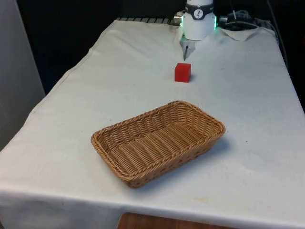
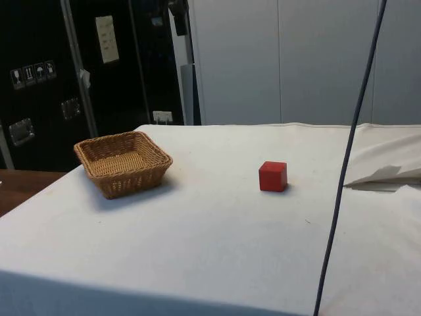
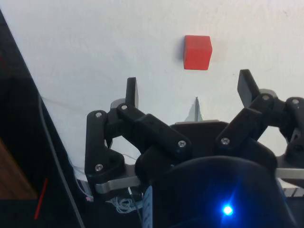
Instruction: Pick up the cube and place it into the basket.
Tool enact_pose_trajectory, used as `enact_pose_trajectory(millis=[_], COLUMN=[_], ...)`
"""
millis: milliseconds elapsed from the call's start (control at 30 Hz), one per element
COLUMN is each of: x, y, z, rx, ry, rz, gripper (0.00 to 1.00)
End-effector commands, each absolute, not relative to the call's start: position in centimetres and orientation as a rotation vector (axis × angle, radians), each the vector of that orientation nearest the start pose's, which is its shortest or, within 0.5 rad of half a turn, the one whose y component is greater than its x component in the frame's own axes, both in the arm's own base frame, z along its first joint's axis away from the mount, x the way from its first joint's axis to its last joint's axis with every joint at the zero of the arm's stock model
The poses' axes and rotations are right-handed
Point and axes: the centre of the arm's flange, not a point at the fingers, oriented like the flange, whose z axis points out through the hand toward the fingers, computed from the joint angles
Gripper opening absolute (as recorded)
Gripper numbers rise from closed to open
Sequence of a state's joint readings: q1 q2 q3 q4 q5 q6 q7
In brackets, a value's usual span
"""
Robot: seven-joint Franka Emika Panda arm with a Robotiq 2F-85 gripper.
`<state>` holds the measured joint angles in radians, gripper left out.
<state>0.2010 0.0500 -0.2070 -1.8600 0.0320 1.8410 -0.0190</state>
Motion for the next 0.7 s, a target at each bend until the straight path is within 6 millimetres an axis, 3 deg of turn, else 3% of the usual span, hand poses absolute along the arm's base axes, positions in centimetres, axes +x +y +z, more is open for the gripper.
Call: enact_pose_trajectory(millis=[0, 333, 667], x=[56.8, 56.7, 54.1], y=[0.1, 0.2, -0.4], z=[48.1, 47.4, 46.4], rx=[-3.120, -3.122, -3.126], ry=[-0.007, -0.011, -0.011], rz=[0.109, 0.128, 0.096], gripper=[1.00, 1.00, 1.00])
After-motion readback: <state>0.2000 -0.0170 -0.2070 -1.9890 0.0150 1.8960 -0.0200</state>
